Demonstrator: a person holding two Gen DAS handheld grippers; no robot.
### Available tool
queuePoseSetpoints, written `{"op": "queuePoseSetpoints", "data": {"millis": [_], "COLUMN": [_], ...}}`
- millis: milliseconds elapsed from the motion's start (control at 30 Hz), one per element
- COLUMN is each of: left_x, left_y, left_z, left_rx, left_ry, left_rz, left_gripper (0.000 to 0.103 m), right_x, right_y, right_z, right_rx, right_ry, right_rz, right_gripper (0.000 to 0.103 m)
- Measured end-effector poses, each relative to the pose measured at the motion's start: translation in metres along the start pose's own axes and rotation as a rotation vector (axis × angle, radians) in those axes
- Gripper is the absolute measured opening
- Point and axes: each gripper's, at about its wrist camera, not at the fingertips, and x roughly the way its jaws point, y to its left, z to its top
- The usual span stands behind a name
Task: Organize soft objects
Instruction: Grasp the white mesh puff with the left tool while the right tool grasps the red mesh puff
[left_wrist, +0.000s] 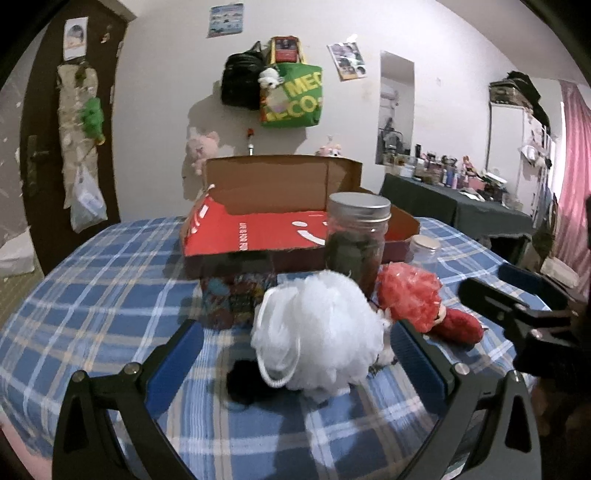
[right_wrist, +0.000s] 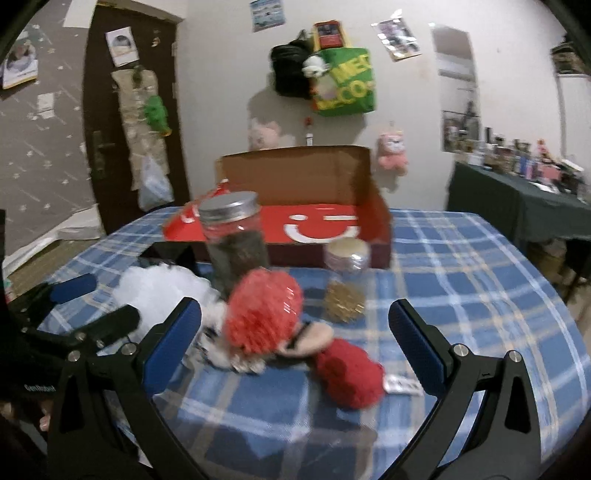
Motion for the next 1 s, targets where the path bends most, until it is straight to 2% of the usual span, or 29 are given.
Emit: {"op": "queuePoseSetpoints", "data": {"millis": [133, 333, 433, 467, 533, 600, 633, 733, 1000], "left_x": [0.012, 0.033, 0.042, 0.044, 0.046, 0.045, 0.044, 0.04, 0.027], "left_y": [0.001, 0.005, 0.007, 0.008, 0.009, 0.008, 0.007, 0.005, -0.002], "left_z": [0.007, 0.01, 0.007, 0.006, 0.005, 0.004, 0.003, 0.004, 0.009], "left_rx": [0.009, -0.009, -0.038, -0.047, -0.064, -0.069, -0.068, -0.053, -0.021], "left_ry": [0.038, 0.117, 0.161, 0.175, 0.193, 0.192, 0.187, 0.17, 0.124], "left_rz": [-0.033, -0.091, -0.153, -0.17, -0.196, -0.206, -0.206, -0.193, -0.141], "left_gripper": [0.102, 0.087, 0.077, 0.073, 0.068, 0.062, 0.06, 0.052, 0.044], "right_x": [0.019, 0.048, 0.054, 0.057, 0.062, 0.068, 0.072, 0.065, 0.031], "right_y": [0.004, -0.005, -0.004, -0.003, -0.004, -0.006, -0.007, -0.01, 0.006], "right_z": [0.009, 0.015, 0.012, 0.01, 0.005, 0.001, -0.001, -0.006, 0.003], "right_rx": [-0.031, -0.021, -0.024, -0.029, -0.025, -0.005, 0.014, 0.033, -0.042], "right_ry": [0.027, 0.105, 0.126, 0.139, 0.171, 0.212, 0.235, 0.208, 0.105], "right_rz": [0.045, 0.113, 0.157, 0.167, 0.194, 0.23, 0.254, 0.272, 0.202], "right_gripper": [0.103, 0.103, 0.101, 0.098, 0.082, 0.053, 0.052, 0.045, 0.043]}}
